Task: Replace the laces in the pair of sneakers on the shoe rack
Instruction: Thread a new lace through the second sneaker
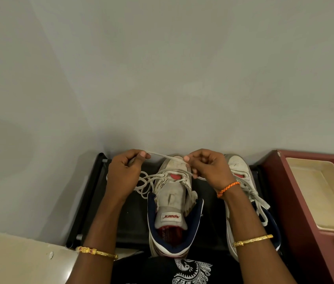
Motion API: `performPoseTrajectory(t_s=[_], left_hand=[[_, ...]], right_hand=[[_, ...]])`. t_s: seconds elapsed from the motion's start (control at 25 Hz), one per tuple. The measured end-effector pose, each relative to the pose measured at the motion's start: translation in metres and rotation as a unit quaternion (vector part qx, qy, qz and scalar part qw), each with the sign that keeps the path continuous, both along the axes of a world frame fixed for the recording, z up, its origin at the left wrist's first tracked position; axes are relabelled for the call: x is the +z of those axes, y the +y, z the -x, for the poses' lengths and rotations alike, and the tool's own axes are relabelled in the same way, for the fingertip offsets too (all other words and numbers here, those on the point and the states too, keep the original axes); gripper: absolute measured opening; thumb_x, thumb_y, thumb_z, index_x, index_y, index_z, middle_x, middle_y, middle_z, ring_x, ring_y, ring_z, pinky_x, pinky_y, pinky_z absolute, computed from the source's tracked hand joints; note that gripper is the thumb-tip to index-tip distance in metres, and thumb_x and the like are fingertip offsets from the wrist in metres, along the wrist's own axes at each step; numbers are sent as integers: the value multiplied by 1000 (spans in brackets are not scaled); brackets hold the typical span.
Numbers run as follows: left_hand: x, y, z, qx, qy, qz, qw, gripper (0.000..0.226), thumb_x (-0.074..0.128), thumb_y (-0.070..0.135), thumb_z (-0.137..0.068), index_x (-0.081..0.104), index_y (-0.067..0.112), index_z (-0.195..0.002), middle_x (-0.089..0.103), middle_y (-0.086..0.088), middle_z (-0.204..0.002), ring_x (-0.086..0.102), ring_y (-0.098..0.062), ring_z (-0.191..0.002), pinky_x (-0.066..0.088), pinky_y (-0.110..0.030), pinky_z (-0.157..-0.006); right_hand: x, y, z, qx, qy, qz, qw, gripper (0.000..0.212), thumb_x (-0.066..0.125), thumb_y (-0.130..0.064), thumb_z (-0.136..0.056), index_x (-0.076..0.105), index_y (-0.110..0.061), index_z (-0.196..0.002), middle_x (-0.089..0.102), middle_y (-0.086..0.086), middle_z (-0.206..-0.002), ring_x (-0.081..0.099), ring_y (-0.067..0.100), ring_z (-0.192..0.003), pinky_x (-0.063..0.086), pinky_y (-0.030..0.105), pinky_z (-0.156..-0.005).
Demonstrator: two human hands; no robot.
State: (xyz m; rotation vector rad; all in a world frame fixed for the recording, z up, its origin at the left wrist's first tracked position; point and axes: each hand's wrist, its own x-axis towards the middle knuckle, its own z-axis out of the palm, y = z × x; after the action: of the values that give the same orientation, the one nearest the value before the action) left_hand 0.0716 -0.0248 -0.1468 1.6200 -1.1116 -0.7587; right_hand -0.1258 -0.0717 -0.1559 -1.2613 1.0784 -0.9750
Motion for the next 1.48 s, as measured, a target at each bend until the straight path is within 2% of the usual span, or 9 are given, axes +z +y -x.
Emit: performPoseTrajectory(t_s=[0.16, 0.24, 0.36, 0.48, 0.6, 0.72, 0.88, 1.2, 1.48], left_hand=[[-10, 0, 2, 77, -52, -63, 994, 18, 53, 22, -94, 70, 16, -97, 65, 6, -86, 58, -9, -83, 40, -20, -71], [-11, 0, 3, 86, -165, -122, 975, 27, 53, 28, -94, 62, 17, -116, 60, -5, -115, 51, -19, -107, 38, -30, -88], [-16, -2, 15, -48, -329, -114, 936, 54, 55, 40, -90, 37, 32, -141, 34, 1, -144, 24, -20, -137, 16, -49, -109], [-25, -3, 43, -192, -269, -35, 943, 29, 59, 34, -90, 62, 33, -118, 65, 9, -115, 55, -11, -113, 30, -49, -107], [-28, -9, 54, -153, -258, -70, 951, 20, 60, 30, -90, 71, 24, -105, 72, 4, -93, 64, -12, -87, 47, -42, -91], [-28, -14, 56, -131, -361, -178, 906, 22, 54, 33, -93, 70, 26, -107, 69, 3, -105, 59, -16, -101, 39, -43, -101], [-39, -20, 71, -144, -456, -264, 838, 32, 50, 37, -94, 60, 18, -117, 55, -3, -123, 45, -23, -119, 32, -43, -102], [-75, -39, 72, -91, -328, -327, 882, 37, 58, 43, -88, 62, 22, -118, 58, -2, -124, 51, -24, -115, 43, -41, -97], [-84, -49, 62, -146, -299, -370, 867, 41, 67, 49, -78, 68, 23, -110, 61, -1, -122, 55, -24, -108, 46, -43, -95]], right_hand=[[-7, -3, 5, -27, -34, -62, 997, 12, 59, 11, -84, 66, 6, -91, 67, -2, -58, 63, 6, -53, 56, 19, -57], [-10, -2, 5, -19, -38, -93, 995, 20, 54, 17, -84, 64, 9, -99, 70, 5, -69, 69, 9, -62, 58, 20, -63], [-11, -1, 3, -23, -14, -113, 993, 32, 59, 19, -79, 59, -2, -104, 64, 13, -79, 69, 21, -70, 59, 27, -66], [-9, 1, 3, -23, 29, -119, 992, 33, 71, 10, -74, 59, -10, -98, 66, 12, -70, 69, 20, -61, 60, 28, -62], [-14, 1, 2, -37, 76, -126, 988, 23, 74, 1, -75, 61, -9, -91, 66, 9, -67, 65, 10, -52, 55, 22, -52], [-24, 2, 4, -41, 108, -201, 973, 8, 62, 3, -86, 57, -3, -88, 60, 10, -68, 57, 12, -51, 51, 19, -44], [-35, 1, 10, -26, 139, -290, 946, 16, 43, 8, -94, 57, 2, -91, 57, 13, -68, 58, 12, -43, 50, 20, -39], [-35, -1, 17, -17, 102, -331, 938, 23, 39, 12, -93, 55, 1, -83, 57, 15, -71, 60, 9, -37, 49, 21, -38], [-34, -1, 16, 12, 107, -315, 943, 23, 47, 11, -90, 59, -3, -78, 59, 9, -69, 59, 5, -41, 51, 19, -43]])
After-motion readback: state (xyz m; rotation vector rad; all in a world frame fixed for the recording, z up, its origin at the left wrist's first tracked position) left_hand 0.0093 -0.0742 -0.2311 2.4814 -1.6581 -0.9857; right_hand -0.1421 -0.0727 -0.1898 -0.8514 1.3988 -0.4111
